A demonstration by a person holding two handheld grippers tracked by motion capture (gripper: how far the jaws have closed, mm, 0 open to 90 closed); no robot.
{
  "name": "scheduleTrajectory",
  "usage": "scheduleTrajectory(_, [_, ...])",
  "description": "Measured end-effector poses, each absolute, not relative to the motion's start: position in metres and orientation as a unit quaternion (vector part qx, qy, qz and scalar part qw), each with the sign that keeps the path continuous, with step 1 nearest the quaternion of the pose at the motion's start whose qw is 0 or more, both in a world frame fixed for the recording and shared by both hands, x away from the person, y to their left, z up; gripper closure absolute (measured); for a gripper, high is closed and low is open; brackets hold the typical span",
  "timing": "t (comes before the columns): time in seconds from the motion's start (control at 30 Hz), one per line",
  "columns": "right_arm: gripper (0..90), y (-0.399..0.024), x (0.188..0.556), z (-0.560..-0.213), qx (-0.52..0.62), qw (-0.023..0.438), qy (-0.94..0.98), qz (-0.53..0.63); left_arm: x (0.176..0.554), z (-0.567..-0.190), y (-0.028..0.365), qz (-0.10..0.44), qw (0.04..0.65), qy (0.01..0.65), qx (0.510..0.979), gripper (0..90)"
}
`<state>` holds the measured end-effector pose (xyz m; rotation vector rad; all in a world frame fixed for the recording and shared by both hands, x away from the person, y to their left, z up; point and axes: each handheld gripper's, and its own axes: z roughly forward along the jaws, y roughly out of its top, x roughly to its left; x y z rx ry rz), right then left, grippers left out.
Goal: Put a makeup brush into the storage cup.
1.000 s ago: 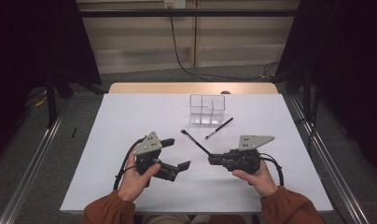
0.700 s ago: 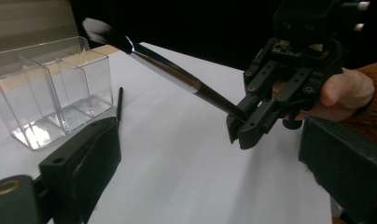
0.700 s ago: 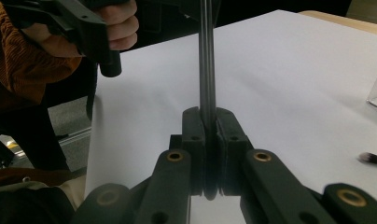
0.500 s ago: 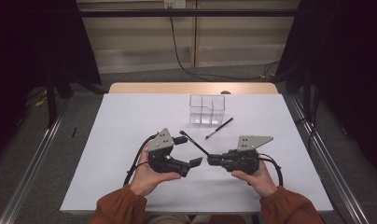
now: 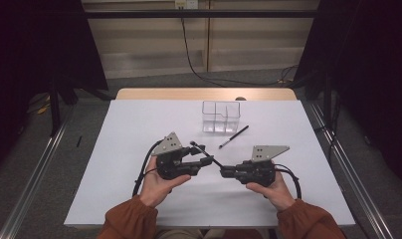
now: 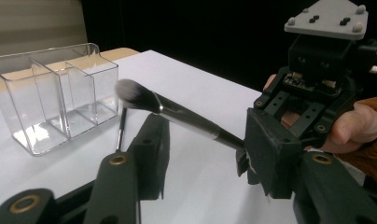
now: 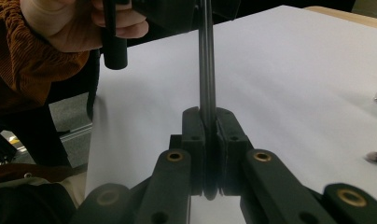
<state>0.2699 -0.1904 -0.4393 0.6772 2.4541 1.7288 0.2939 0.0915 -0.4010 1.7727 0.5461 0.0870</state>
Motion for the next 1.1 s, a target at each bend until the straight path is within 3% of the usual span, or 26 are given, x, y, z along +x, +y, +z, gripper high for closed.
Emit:
scheduleTrajectory(0.27, [83.5, -0.1897, 0.2700, -0.4390, 0.217, 0.030, 0.796, 0.564, 0.2963, -0.3972, 0.0917, 0.003, 0.605, 0.243, 0.758, 67.9])
scheduleTrajectory(0.8, [83.3, -0.1856, 0.2681, -0.4411, 0.203, 0.025, 0.805, 0.557, 0.3007, -0.3950, 0.0945, -0.075, 0.624, 0.233, 0.742, 81.0])
scheduleTrajectory(1.1, [80.6, -0.1865, 0.2686, -0.4411, 0.206, 0.024, 0.802, 0.560, 0.2970, -0.3908, 0.0939, -0.080, 0.624, 0.223, 0.745, 83.9])
